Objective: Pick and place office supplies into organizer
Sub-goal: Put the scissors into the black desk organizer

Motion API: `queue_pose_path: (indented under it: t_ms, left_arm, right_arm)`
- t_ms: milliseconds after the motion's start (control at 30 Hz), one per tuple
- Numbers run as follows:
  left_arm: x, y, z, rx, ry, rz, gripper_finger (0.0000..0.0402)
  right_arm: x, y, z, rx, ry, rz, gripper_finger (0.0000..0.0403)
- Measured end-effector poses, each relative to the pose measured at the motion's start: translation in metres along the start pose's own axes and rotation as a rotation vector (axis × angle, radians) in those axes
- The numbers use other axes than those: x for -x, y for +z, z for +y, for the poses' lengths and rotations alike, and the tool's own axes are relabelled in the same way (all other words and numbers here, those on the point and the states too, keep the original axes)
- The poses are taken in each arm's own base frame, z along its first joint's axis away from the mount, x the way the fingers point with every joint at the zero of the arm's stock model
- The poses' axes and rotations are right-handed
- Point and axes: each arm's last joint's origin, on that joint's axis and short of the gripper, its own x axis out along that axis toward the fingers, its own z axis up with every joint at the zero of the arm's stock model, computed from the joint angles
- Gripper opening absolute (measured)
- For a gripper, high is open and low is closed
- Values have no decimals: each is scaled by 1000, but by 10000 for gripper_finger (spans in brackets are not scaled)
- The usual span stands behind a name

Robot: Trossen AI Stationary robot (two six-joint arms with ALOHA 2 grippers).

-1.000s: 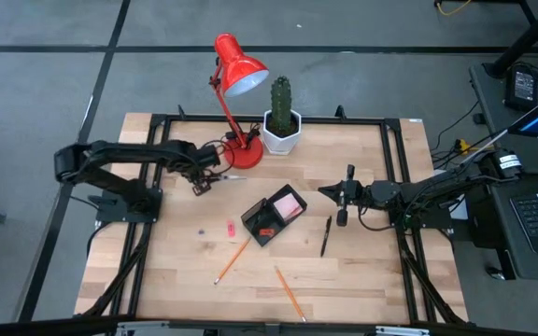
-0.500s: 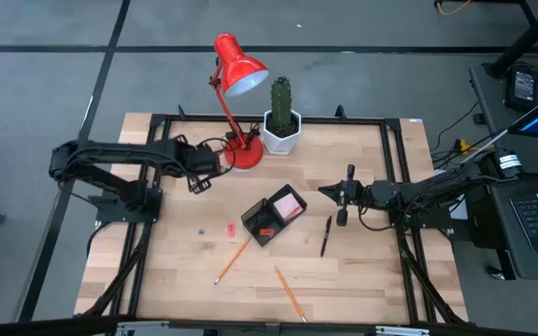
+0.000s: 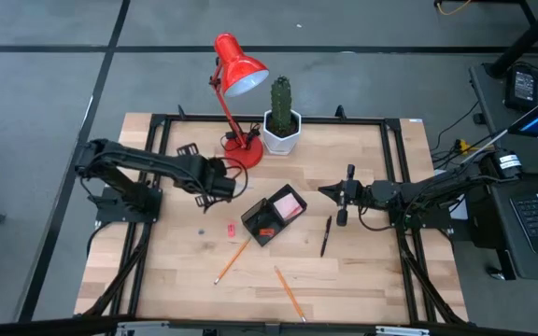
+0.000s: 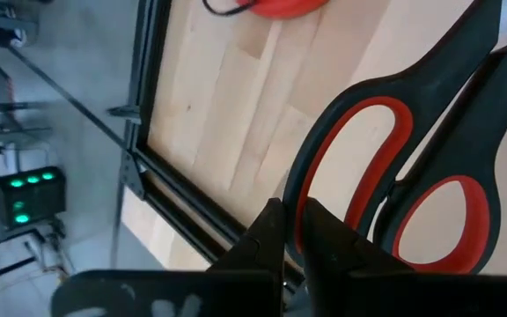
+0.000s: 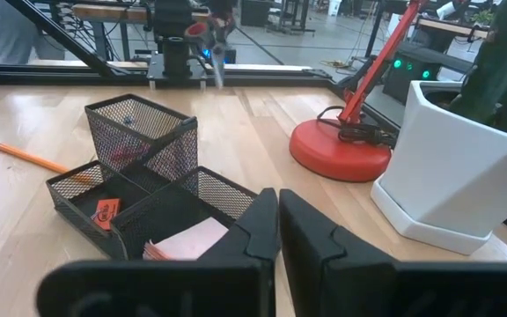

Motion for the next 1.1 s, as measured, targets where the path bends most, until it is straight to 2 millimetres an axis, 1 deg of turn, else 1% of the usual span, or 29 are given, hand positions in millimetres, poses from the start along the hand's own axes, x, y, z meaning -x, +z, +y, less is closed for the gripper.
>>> queue_pose_path:
  t_ms: [233,367,567,800,867,933,1100]
  left_arm:
    - [22,14,-19,-61,0,-78,12]
    - [35,18,-24,-77,-3,-131,12]
    - [44,12,-33,-145,-8,-165,12]
    - [51,5,-41,-245,37,-228,12]
    - [55,2,-40,-271,32,-242,12]
    - [63,1,-33,-259,16,-271,12]
    - [92,-1,-7,-169,-12,-401,12]
  right_arm:
    - [0,0,0,0,0,1,20]
    - [0,-1,0,2,0,7,20]
    - [0,-1,0,3,0,8,20]
    - [0,-1,0,2,0,8,20]
    - [0,-1,0,2,0,8,20]
    - [0,-1,0,2,0,8,20]
    - [0,-1,0,1,0,5,20]
